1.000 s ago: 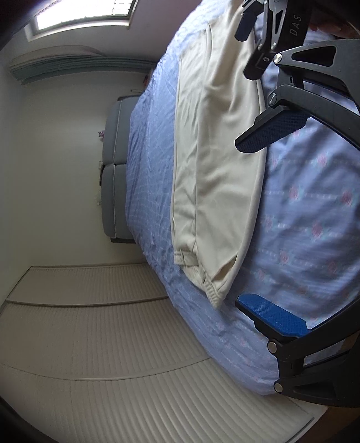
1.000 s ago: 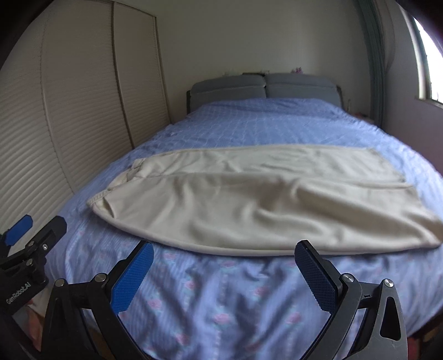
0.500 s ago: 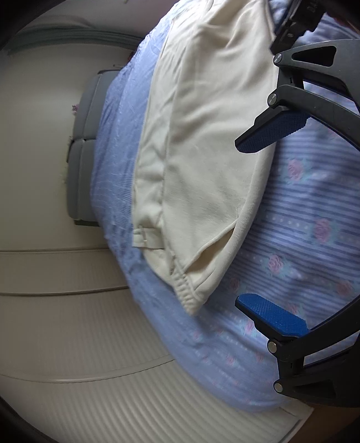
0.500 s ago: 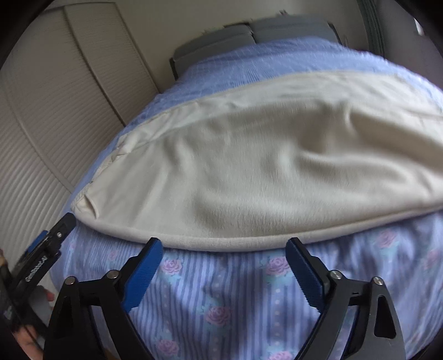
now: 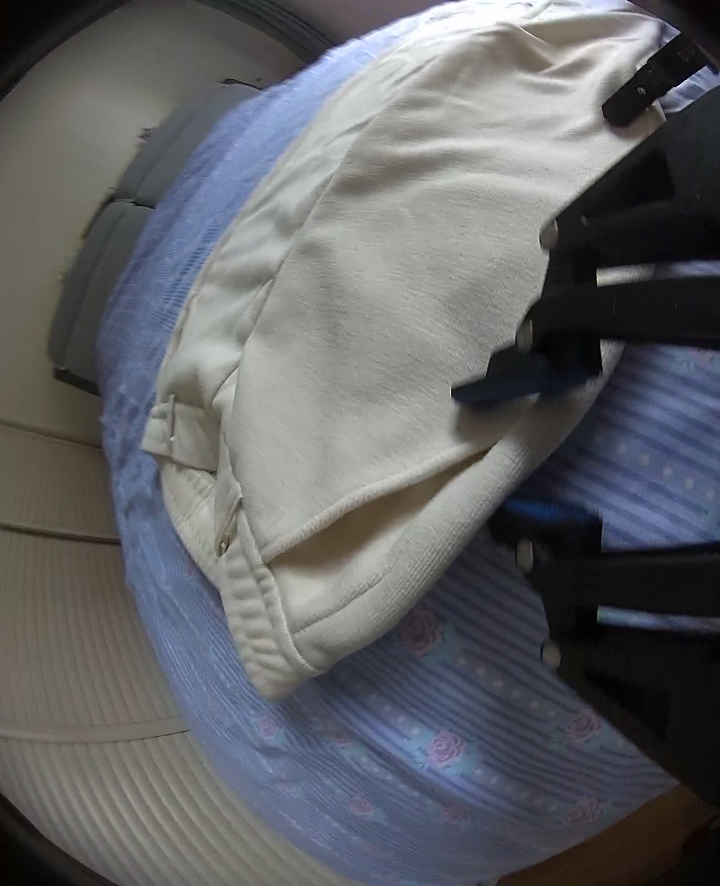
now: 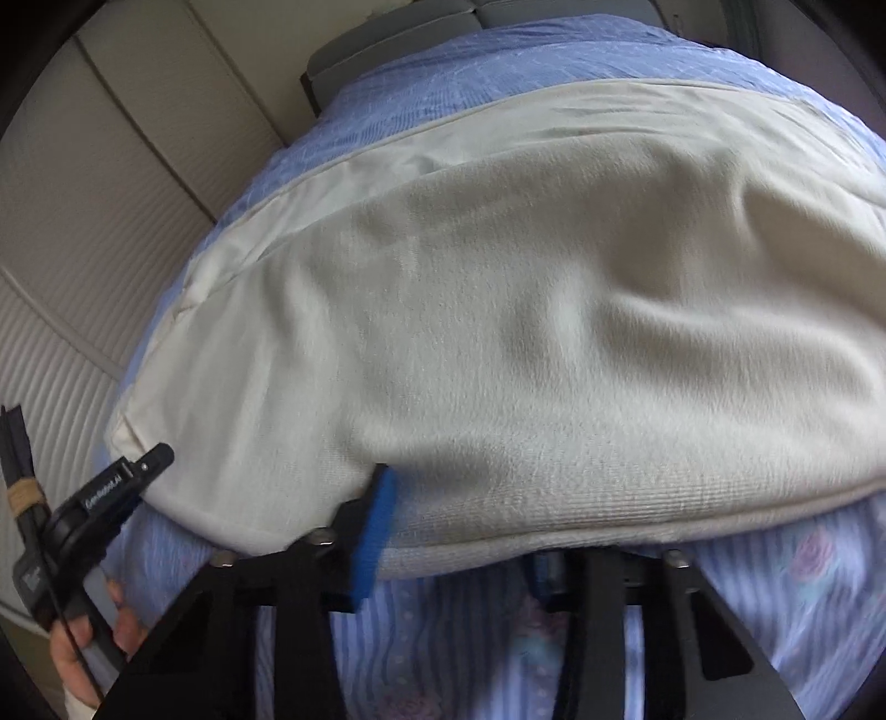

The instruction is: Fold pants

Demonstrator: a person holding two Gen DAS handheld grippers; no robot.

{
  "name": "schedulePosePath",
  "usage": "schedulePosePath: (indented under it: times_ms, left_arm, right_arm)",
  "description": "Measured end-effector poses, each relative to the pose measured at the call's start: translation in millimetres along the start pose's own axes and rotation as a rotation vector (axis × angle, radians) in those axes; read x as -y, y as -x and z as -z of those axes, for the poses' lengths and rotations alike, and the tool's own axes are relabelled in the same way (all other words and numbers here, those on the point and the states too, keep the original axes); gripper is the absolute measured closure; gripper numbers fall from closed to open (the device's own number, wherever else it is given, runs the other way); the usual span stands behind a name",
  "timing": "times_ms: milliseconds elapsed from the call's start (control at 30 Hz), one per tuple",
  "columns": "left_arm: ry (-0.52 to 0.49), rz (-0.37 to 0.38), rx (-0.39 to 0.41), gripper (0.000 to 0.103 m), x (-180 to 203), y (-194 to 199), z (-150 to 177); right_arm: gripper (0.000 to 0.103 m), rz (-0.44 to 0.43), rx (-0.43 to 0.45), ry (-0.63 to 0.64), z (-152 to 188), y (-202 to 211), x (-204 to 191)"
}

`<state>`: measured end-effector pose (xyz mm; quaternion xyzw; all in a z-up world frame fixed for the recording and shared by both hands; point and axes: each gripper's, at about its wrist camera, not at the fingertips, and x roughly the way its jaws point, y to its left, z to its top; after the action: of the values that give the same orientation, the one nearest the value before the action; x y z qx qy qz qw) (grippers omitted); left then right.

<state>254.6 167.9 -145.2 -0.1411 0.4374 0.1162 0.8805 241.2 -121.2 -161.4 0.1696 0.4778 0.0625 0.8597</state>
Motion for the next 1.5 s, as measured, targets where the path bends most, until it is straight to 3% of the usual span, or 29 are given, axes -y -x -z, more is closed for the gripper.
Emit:
schedulePosePath:
  times_ms: [100,200,400,633,833,1000,1200,1333,1400,1467,1500]
  left_arm:
    - [-0.075,-0.046,-0.036,0.091,16,11,-14]
    - [-0.06,-0.019,-0.046,0.093,22,33,-36]
    - [-0.027,0.033,-0.061,0.094,43,66,-102]
    - [-0.069,0.078,-0.048,0.094,86,52,-187]
    - [-0.092,0.091,-0.061,0.094,119,-7,-252]
    - [-0.145,0.052,-0.12,0.094,141,-75,-275]
    - [-0.17,0.012,-0.201,0.093,153,-136,-284]
    - [-0.127,-0.008,-0.258,0.086,153,-158,-290]
    - [-0.109,-0.015,-0.267,0.08,156,-156,-293]
    - [-0.137,-0.018,-0.217,0.054,163,-140,-296]
    - [-0.16,-0.011,-0.178,0.05,168,-128,-297]
  right_arm:
    - [0.081,-0.006,-0.055,0.003,-17,11,-1]
    - [0.085,-0.014,-0.065,0.012,-42,38,-8]
    - [0.088,0.0,-0.013,0.023,-110,85,-31]
    - [0.089,0.043,0.051,0.012,-193,93,-44]
    - [0.089,0.085,0.055,0.023,-264,48,-46]
    - [0.089,0.111,0.003,0.013,-308,-17,-36]
    - [0.089,0.142,-0.095,0.016,-336,-85,-24]
    - [0.086,0.173,-0.196,0.011,-344,-116,-17]
    - [0.078,0.192,-0.243,0.054,-346,-123,-23]
    - [0.054,0.149,-0.243,0.07,-346,-117,-28]
    - [0.049,0.096,-0.229,0.068,-346,-109,-31]
